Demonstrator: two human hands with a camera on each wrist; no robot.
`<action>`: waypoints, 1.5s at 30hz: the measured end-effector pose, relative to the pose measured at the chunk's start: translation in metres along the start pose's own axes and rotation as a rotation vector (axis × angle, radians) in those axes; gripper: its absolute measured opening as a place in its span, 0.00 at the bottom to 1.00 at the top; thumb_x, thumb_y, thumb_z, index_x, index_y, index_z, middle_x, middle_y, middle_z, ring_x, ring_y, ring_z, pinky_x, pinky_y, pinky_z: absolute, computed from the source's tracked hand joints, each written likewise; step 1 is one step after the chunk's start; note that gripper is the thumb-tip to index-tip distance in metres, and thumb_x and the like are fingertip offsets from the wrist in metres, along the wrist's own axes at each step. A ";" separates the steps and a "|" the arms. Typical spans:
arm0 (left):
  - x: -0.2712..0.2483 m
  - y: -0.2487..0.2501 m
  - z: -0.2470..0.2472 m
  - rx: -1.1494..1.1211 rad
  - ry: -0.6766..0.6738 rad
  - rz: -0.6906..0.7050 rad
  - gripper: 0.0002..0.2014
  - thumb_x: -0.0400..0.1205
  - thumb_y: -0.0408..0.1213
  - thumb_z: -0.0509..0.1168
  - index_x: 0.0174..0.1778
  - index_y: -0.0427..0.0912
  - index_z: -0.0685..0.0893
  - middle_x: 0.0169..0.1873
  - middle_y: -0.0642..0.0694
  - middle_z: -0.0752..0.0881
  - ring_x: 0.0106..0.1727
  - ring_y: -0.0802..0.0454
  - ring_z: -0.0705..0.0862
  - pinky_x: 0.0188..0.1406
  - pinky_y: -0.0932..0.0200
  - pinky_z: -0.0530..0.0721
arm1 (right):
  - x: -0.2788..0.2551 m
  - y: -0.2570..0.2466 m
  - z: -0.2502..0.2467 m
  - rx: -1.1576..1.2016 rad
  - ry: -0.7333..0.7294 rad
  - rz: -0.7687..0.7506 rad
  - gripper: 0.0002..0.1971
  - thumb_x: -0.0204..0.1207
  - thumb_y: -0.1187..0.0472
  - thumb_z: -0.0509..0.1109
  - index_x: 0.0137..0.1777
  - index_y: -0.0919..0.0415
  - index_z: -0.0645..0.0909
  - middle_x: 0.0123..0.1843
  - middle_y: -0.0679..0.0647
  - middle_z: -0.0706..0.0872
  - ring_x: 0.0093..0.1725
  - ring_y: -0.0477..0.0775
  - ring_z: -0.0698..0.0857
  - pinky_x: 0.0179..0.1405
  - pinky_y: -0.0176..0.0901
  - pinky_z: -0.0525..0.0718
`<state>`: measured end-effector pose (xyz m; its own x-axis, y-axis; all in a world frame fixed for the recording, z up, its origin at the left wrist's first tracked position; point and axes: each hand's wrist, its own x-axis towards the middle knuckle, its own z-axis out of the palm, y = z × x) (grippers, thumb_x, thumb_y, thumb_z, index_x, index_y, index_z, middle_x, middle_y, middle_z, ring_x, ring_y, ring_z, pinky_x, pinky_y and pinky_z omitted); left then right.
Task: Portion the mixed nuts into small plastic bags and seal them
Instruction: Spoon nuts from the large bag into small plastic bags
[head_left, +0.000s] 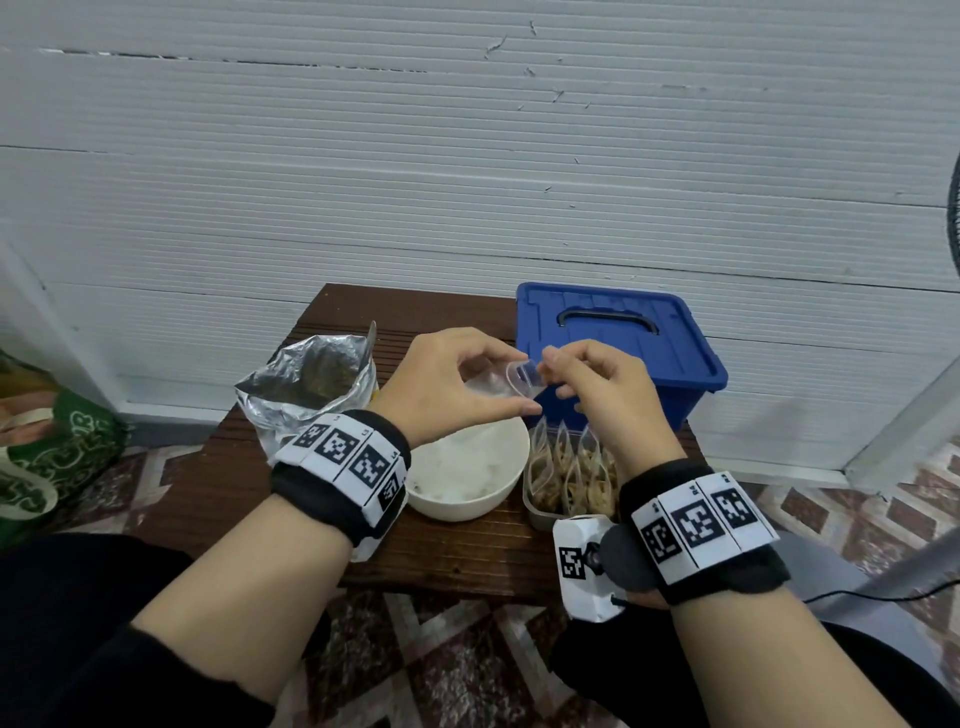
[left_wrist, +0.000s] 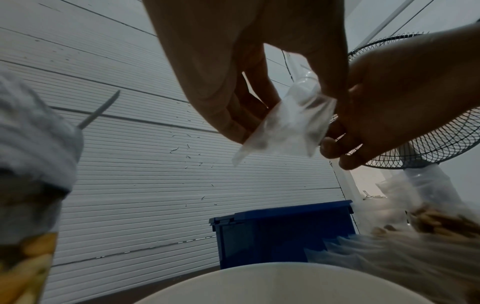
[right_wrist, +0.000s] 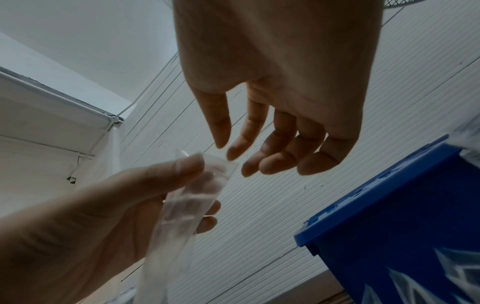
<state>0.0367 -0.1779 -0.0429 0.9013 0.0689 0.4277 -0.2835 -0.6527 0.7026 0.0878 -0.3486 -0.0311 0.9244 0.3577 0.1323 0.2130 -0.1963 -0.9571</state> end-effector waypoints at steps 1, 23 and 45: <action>0.000 0.000 -0.001 0.002 0.004 -0.006 0.23 0.63 0.50 0.82 0.53 0.48 0.90 0.45 0.57 0.88 0.47 0.63 0.85 0.46 0.72 0.81 | -0.001 -0.003 0.000 0.019 -0.028 -0.004 0.15 0.81 0.52 0.66 0.36 0.56 0.87 0.40 0.50 0.89 0.37 0.35 0.82 0.39 0.26 0.78; -0.019 -0.007 -0.091 -0.077 0.241 -0.211 0.25 0.60 0.56 0.77 0.51 0.49 0.90 0.45 0.53 0.91 0.48 0.60 0.88 0.49 0.65 0.84 | 0.005 -0.019 0.051 0.039 -0.044 -0.077 0.20 0.85 0.48 0.58 0.44 0.56 0.88 0.41 0.50 0.88 0.38 0.39 0.82 0.39 0.28 0.77; -0.052 -0.072 -0.136 -0.011 0.242 -0.417 0.18 0.70 0.58 0.75 0.48 0.51 0.89 0.40 0.50 0.89 0.44 0.55 0.86 0.47 0.59 0.84 | 0.028 -0.025 0.159 -0.396 -0.176 -0.330 0.15 0.81 0.58 0.68 0.31 0.55 0.80 0.26 0.45 0.78 0.28 0.40 0.76 0.29 0.33 0.68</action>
<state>-0.0338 -0.0319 -0.0387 0.8369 0.4976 0.2279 0.0810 -0.5245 0.8475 0.0579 -0.1884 -0.0443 0.7285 0.5995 0.3315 0.6173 -0.3644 -0.6973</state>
